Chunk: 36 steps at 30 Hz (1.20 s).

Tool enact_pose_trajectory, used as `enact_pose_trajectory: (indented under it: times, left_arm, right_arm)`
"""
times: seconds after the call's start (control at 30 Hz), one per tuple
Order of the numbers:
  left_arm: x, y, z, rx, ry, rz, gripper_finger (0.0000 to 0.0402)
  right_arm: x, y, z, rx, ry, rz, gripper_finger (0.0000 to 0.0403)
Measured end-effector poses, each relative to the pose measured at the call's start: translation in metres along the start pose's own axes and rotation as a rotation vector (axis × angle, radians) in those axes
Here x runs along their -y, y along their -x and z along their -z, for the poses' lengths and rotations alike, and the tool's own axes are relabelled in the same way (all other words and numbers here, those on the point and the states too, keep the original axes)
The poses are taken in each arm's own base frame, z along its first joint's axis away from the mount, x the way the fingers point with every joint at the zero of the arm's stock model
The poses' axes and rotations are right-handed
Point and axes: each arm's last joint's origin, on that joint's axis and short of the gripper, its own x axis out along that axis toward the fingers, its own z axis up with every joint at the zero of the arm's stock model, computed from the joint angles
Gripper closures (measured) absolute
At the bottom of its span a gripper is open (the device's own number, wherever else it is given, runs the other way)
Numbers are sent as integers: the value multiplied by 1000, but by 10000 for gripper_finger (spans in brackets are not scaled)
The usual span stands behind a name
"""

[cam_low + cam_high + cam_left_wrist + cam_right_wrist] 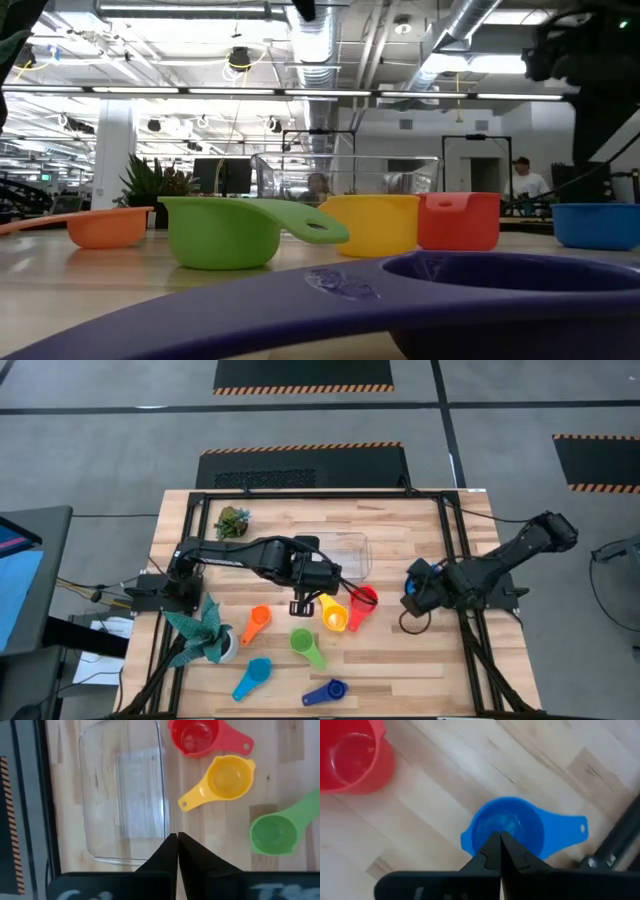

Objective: Nest measuring cups in basket
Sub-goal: Stack the blue measuring cup on top of the red measuring cup

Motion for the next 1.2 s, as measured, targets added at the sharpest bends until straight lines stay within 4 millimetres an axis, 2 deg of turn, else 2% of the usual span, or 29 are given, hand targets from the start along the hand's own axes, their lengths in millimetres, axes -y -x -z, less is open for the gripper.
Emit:
enact_pose_trajectory:
  times: [0.2,0.6,0.87,1.2]
  left_arm:
    - [4,19,7,48,42,-30,396]
    - [24,33,14,91,125,-79,396]
    - [38,38,16,106,133,-65,396]
    - [50,43,18,129,120,-96,396]
  right_arm:
    - [1,-25,14,-41,17,-18,394]
    - [5,-46,29,8,-7,-12,393]
    - [-8,-49,28,3,-53,-168,393]
    - [-33,-39,28,40,-110,-426,393]
